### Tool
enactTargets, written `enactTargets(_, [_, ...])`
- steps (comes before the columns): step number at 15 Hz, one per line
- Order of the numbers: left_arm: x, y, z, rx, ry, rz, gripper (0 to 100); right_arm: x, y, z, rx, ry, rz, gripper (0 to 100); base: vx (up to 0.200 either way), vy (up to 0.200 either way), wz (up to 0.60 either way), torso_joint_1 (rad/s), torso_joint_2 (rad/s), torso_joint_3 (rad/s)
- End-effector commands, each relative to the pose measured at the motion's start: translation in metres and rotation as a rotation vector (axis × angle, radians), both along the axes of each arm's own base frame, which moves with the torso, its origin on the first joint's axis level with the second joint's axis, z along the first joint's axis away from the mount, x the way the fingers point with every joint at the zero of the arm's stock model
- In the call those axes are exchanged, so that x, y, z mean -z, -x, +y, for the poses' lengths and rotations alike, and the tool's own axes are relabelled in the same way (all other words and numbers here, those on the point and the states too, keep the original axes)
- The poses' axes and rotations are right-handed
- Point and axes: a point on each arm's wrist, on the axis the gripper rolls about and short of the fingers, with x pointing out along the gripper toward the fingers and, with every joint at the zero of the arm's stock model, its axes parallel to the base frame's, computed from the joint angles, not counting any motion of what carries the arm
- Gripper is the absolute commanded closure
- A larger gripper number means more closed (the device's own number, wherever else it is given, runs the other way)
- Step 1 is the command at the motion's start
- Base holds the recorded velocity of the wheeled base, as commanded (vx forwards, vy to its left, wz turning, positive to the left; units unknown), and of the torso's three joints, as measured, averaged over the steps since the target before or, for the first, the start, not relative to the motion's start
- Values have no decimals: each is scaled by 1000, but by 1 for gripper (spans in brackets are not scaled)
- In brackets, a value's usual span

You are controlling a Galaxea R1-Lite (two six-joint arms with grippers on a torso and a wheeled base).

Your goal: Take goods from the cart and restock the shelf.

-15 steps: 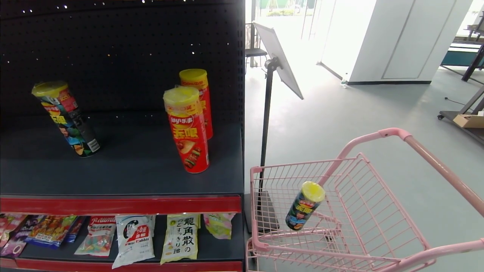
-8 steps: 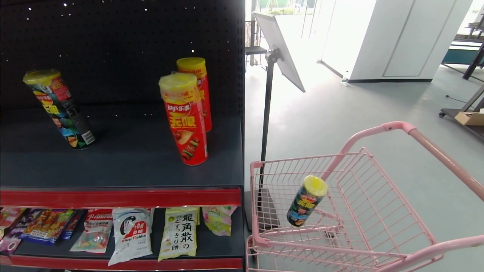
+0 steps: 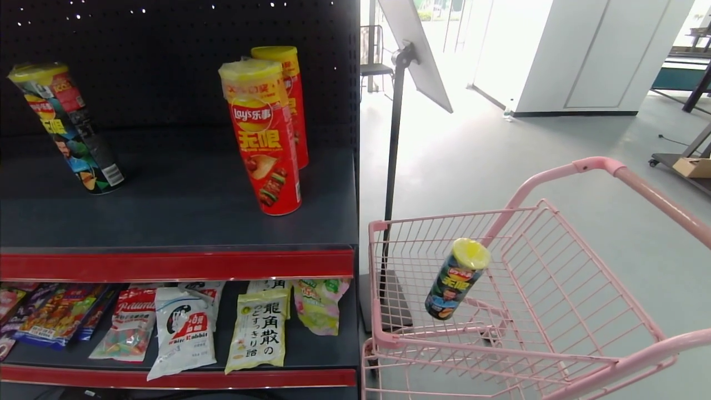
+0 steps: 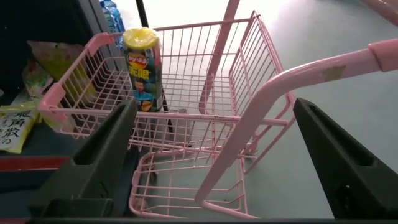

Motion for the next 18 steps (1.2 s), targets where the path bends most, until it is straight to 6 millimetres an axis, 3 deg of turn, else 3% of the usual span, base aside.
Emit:
enactTargets(1, [0,0,0,-1,0,0,0,0,0,0,-1,1,0,0,0,0,0,-212,549,325])
enactTargets(4, [0,0,0,-1,0,0,0,0,0,0,-1,-1,0,0,0,0,0,-170,439,269])
enactTargets(10, [0,0,0,-1,0,0,0,-5,1,1,-34,18,-28,0,0,0,0,-20,52,34])
enactTargets(11, [0,0,0,-1,0,0,0,-55,11,2,-110,32,-159,0,0,0,0,0,0,0])
enactTargets(12, [0,0,0,-1,0,0,0,-124,-9,3,-185,34,-93,0,0,0,0,0,0,0])
enactTargets(13, [0,0,0,-1,0,0,0,-151,-21,4,-197,26,-89,0,0,0,0,0,0,0])
enactTargets(14, [0,0,0,-1,0,0,0,-193,-49,5,-214,-4,-75,0,0,0,0,0,0,0])
enactTargets(15, [0,0,0,-1,-1,0,0,-231,-92,9,-271,-8,-85,0,0,0,0,0,0,0])
enactTargets(16, [0,0,0,1,0,0,0,-242,-133,12,-329,-4,-79,0,0,0,0,0,0,0])
enactTargets(17, [0,0,0,-1,0,0,0,-246,-161,13,-347,2,-79,0,0,0,0,0,0,0])
enactTargets(18, [0,0,0,-1,0,0,0,-231,-207,8,-363,-1,-14,0,0,0,0,0,0,0])
